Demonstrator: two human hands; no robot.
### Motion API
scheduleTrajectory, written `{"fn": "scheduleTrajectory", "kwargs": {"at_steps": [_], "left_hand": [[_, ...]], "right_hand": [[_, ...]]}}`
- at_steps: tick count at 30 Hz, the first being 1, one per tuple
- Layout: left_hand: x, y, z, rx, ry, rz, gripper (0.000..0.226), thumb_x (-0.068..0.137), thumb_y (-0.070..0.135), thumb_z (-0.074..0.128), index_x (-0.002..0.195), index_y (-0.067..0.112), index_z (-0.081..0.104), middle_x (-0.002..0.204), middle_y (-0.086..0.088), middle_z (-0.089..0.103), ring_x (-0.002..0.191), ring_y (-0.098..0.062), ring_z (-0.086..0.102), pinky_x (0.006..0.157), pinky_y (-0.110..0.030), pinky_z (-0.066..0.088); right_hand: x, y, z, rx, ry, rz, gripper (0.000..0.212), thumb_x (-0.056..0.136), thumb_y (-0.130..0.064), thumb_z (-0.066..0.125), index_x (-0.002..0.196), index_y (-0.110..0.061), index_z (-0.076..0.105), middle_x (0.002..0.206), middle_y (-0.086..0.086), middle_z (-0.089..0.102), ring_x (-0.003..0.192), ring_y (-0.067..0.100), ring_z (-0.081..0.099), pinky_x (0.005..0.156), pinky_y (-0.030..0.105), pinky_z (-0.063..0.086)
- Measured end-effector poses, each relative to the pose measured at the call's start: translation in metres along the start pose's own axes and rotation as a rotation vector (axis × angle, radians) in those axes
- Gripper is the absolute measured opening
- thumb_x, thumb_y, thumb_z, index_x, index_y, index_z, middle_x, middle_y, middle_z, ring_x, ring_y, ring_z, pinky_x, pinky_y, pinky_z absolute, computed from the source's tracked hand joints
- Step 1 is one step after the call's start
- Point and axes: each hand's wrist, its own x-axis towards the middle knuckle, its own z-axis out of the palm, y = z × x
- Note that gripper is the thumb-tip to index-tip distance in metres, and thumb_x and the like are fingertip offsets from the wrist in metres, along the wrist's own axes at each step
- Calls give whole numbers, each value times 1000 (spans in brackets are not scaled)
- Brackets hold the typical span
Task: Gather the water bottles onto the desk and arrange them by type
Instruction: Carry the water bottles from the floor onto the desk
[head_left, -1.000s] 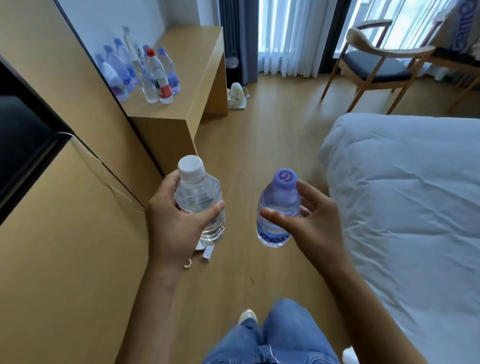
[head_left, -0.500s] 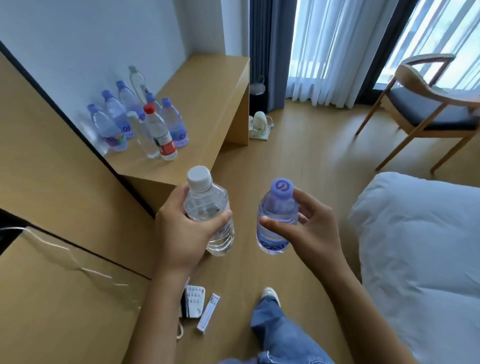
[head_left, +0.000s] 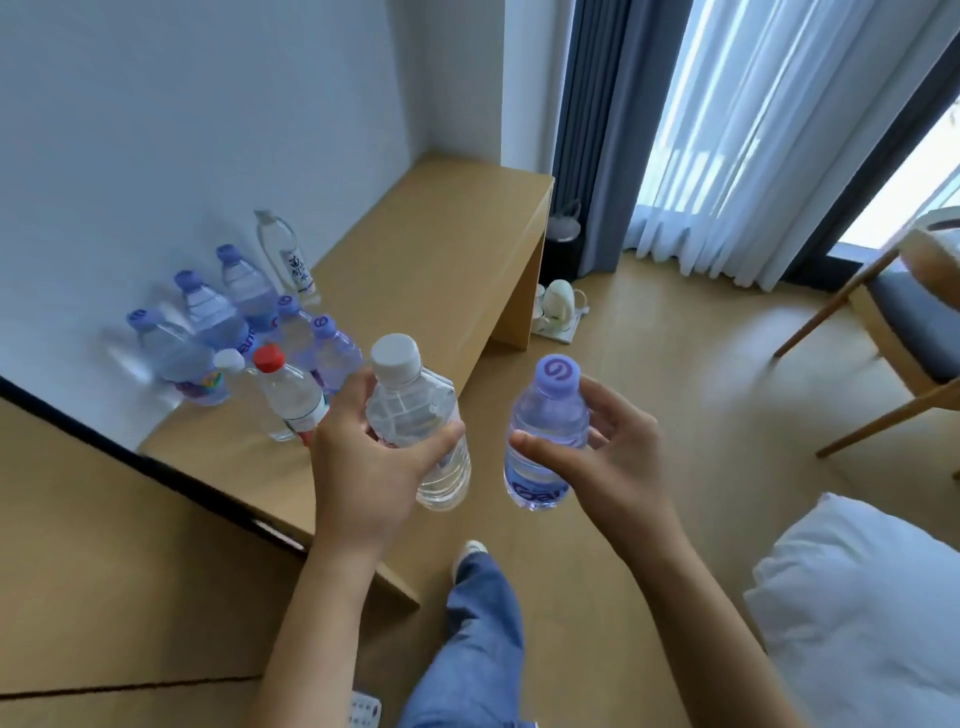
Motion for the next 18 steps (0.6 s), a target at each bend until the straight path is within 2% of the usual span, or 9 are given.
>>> {"fn": "scheduleTrajectory", "kwargs": {"at_steps": [2,6,8,13,16,18], "left_hand": [[42,-10,12,1,24,-24,50,63,22,93,101,30,62,94,10,71,87,-4,69,73,-18,55],[131,-27,34,42,86,-49,55,61,22,94,106,21,62,94,8,69,86,-9,68,79,-40,57],[170,-33,39,35,132,-66,58,61,19,94,108,18,61,95,9,69,89,-13,67,82,-44,56],[239,-49,40,61,235,-125,59,60,15,93,110,16,62,99,6,69,92,-15,65,85,-36,54],[267,-63,39,78,299,-183,58,63,13,91,114,14,63,102,0,69,95,-20,65,87,-36,52],[284,-76,39,96,359,-229,58,65,12,91,115,14,64,102,0,69,94,-18,64,85,-31,51]], "right_hand": [[44,4,12,-9,-14,1,49,67,-14,90,112,-17,70,96,-7,76,90,9,73,79,25,58],[137,6,40,-34,-38,14,49,67,-13,90,112,-17,70,96,-4,76,91,11,72,83,31,59],[179,6,56,-23,-49,23,51,67,-11,90,113,-16,70,97,-3,76,92,11,72,86,35,58],[263,10,98,-22,-143,61,48,66,-9,90,108,-18,70,95,-2,75,91,14,72,86,40,58],[304,17,124,-25,-235,85,48,64,-11,90,107,-20,69,94,-4,75,89,12,72,82,35,59],[329,23,143,-32,-306,102,51,64,-10,91,108,-20,68,93,-7,75,87,9,72,77,27,59]]}}
